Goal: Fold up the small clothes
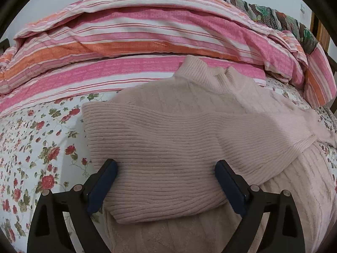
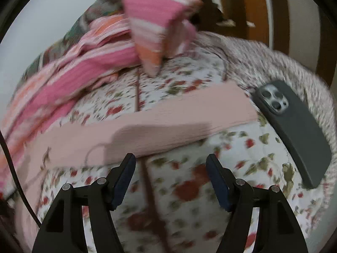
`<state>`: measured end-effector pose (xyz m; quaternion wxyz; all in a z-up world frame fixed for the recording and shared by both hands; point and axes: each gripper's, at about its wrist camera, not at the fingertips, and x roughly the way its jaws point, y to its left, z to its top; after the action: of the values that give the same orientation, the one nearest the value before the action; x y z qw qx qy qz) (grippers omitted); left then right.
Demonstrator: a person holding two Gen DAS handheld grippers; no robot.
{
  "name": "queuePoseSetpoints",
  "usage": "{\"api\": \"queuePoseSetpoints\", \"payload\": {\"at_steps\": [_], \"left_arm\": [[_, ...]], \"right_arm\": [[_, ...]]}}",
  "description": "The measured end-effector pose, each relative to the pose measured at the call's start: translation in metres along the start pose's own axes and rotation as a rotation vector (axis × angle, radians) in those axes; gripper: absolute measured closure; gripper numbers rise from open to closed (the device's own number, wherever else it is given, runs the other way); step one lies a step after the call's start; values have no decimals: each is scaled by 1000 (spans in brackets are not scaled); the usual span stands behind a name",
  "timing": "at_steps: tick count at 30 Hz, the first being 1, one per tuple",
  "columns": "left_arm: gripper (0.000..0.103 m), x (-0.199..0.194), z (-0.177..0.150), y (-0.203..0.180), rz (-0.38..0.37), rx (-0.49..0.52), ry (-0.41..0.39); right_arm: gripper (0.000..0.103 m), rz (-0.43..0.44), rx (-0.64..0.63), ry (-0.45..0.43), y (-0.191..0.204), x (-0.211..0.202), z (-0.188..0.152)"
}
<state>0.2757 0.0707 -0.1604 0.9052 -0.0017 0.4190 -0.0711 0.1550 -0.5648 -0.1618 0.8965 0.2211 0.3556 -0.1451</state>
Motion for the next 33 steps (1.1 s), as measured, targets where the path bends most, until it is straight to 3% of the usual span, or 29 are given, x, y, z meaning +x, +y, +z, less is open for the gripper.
{"api": "queuePoseSetpoints", "payload": {"at_steps": [2, 5, 8, 9, 10, 18, 21, 23, 28, 33], "left_arm": [[8, 0, 0, -1, 3, 0, 0], [8, 0, 0, -2, 11, 0, -3], [8, 1, 1, -3, 14, 3, -2], [8, 1, 1, -3, 14, 3, -2], [8, 1, 0, -2, 15, 5, -1], [8, -8, 1, 4, 0, -15, -24], [8, -27, -2, 20, -5, -98, -69], [8, -40, -7, 36, -56, -161, -74], [8, -74, -14, 73, -15, -203, -103], [8, -108, -27, 112, -12, -279, -142]], "right_arm": [[37, -10, 12, -21, -4, 3, 8], [49, -39, 15, -25, -10, 10, 19], [75, -81, 19, -34, -13, 18, 28], [88, -91, 22, -38, -16, 18, 31], [94, -86, 27, -41, -19, 17, 33], [97, -118, -57, -167, 20, -36, 45], [97, -118, -108, -244, 51, -69, 52], [97, -114, -147, -287, 76, -88, 58], [97, -51, -269, -356, 165, -119, 66], [98, 72, -455, -382, 291, -125, 46]]}}
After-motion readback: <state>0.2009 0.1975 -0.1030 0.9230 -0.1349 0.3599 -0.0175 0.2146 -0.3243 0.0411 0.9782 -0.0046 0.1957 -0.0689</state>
